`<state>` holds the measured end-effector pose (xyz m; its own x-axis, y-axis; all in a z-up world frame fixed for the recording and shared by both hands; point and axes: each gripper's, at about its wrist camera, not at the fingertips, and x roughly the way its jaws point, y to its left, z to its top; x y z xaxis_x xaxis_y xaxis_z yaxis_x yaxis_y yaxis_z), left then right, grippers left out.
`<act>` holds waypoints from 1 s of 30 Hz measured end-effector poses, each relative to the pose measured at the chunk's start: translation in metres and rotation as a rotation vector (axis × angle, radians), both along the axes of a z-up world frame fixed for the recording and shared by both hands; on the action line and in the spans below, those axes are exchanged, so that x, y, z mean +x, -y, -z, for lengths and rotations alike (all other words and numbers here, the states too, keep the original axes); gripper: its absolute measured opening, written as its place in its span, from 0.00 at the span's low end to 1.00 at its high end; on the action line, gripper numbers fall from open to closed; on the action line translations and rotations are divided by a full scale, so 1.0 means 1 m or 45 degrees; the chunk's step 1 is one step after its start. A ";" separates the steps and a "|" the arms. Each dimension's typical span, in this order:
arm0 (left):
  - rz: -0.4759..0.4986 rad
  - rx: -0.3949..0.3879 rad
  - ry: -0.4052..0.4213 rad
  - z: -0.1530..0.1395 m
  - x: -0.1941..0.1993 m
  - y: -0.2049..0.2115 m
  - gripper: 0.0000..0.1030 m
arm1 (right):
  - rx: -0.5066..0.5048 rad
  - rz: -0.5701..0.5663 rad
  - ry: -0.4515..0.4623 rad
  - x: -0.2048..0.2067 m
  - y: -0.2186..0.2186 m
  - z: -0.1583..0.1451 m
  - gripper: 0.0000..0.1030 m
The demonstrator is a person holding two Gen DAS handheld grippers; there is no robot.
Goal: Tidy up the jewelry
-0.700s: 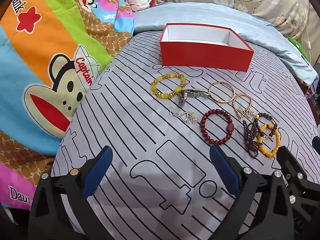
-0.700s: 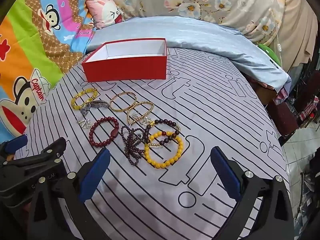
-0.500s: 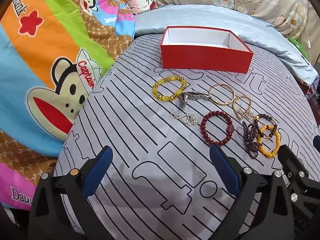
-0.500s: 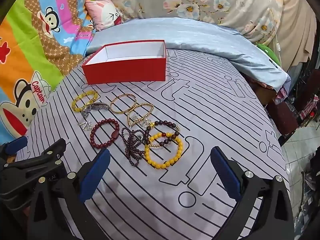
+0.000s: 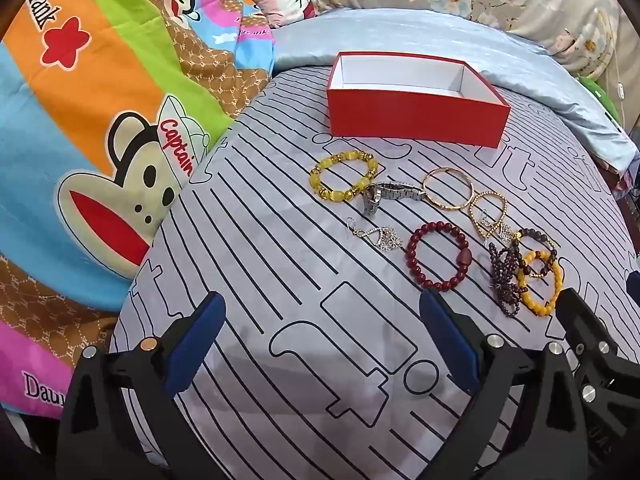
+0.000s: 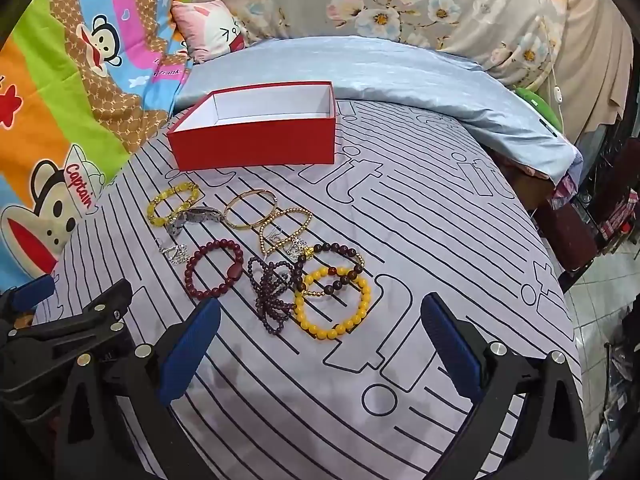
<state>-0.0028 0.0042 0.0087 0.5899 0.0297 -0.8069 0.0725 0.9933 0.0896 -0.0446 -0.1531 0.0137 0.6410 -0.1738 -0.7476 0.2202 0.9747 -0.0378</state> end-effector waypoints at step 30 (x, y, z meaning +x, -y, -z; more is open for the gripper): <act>-0.005 -0.004 0.008 0.005 0.004 -0.001 0.92 | 0.009 0.001 -0.005 0.001 0.001 0.004 0.95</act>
<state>0.0007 0.0055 0.0042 0.5951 0.0293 -0.8031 0.0680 0.9939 0.0866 -0.0441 -0.1541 0.0095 0.6382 -0.1689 -0.7511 0.2209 0.9748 -0.0315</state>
